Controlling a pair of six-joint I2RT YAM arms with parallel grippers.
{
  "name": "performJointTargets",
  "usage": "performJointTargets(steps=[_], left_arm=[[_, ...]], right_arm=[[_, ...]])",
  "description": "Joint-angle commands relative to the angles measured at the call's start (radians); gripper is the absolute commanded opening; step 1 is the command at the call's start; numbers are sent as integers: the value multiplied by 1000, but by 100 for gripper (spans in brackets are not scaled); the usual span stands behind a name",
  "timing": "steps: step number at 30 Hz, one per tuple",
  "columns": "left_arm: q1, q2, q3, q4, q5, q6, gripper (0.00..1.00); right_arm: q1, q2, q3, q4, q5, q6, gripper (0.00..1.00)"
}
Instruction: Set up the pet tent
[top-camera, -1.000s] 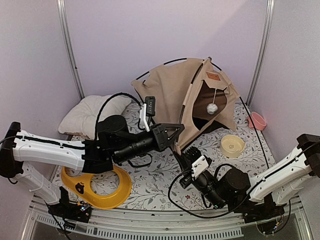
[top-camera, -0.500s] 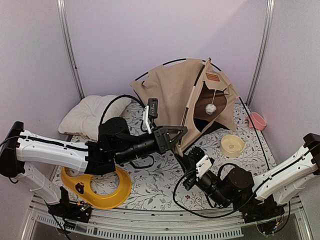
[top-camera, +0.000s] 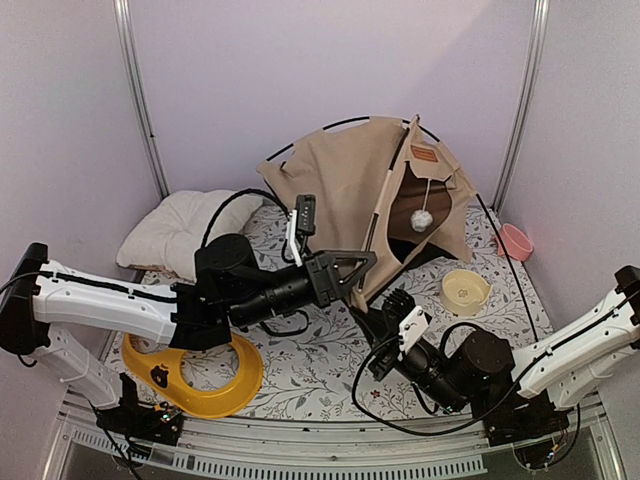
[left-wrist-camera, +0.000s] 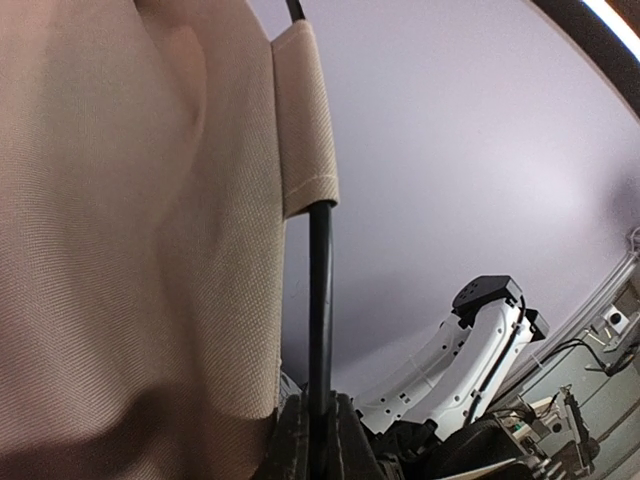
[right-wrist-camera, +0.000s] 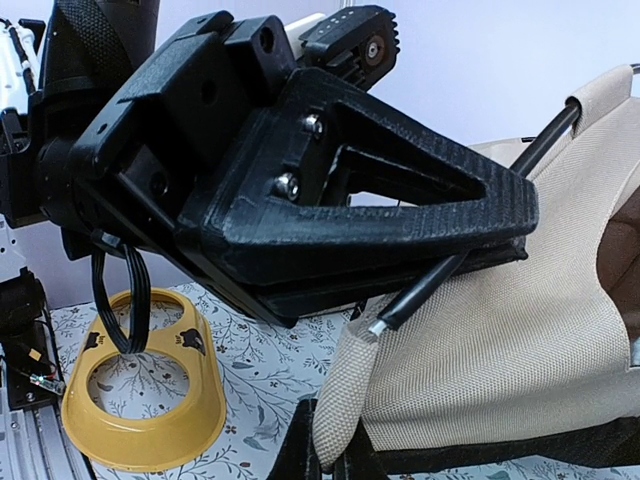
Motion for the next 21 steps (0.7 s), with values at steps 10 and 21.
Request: performJointTargets(steps=[10,21], left_arm=[[64,10,1,125,-111,-17,0],[63,13,-17,132,-124,-19,0]], right_arm=[[2,-33,-19,-112,-200,50,0],[-16,-59,11,-176,-241,42,0]])
